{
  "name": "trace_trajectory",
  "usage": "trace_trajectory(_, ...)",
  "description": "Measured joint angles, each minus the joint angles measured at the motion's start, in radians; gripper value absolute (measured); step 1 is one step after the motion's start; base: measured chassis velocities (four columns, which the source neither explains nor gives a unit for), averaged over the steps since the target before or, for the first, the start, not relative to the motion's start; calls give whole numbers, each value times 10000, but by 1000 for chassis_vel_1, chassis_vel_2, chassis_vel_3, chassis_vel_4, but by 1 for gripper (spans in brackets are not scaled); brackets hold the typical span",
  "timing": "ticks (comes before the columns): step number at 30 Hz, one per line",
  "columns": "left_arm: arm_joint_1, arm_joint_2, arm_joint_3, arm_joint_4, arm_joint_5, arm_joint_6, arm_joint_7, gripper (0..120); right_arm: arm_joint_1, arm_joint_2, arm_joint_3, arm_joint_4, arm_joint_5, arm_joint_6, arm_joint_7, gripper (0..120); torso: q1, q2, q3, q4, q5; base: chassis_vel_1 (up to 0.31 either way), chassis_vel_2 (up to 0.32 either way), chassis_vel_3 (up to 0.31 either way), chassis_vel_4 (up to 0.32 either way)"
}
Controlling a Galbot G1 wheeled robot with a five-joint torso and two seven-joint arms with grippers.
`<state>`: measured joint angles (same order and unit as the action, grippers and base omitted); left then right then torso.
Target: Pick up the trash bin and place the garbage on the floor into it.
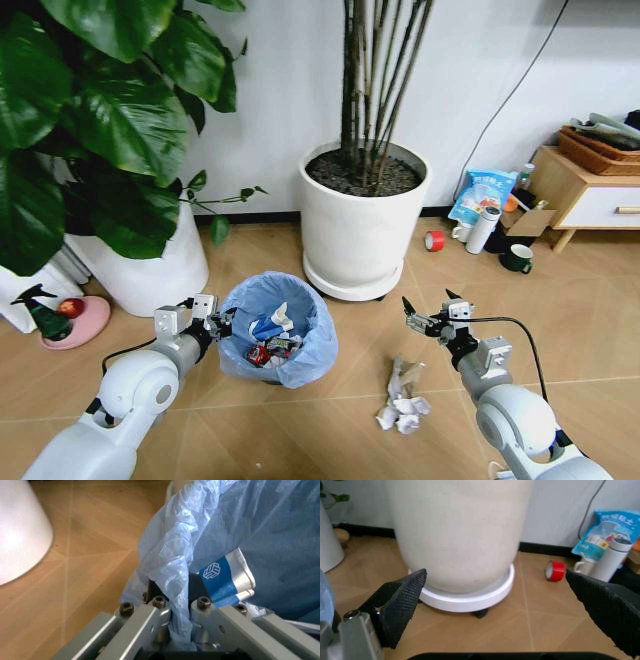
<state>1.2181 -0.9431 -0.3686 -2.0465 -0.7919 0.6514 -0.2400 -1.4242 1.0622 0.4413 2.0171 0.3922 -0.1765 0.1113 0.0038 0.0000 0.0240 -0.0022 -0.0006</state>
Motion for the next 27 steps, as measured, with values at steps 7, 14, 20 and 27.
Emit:
trace_trajectory(7,-13,-24,3,13,5,-4,5,0,15,-50,0,-106,22,72,-3,100,1,-1,1,1,-2,-201,-192,198,192)
trace_trajectory(14,-99,-161,29,39,56,-7,64,0,-180,-700,772,-954,69,1046,-1054,100,0,0,0,-3,1,-156,-161,147,149)
trace_trajectory(20,-115,-269,30,45,141,-22,165,0,-852,-1194,1598,-1532,146,1966,-2375,100,0,0,0,1,-8,-5,-13,-1,7)
trace_trajectory(27,-123,-423,13,71,348,-102,517,0,-3172,-1718,3155,-2404,-604,4184,-5213,100,0,0,0,0,5,12,20,-12,-14)
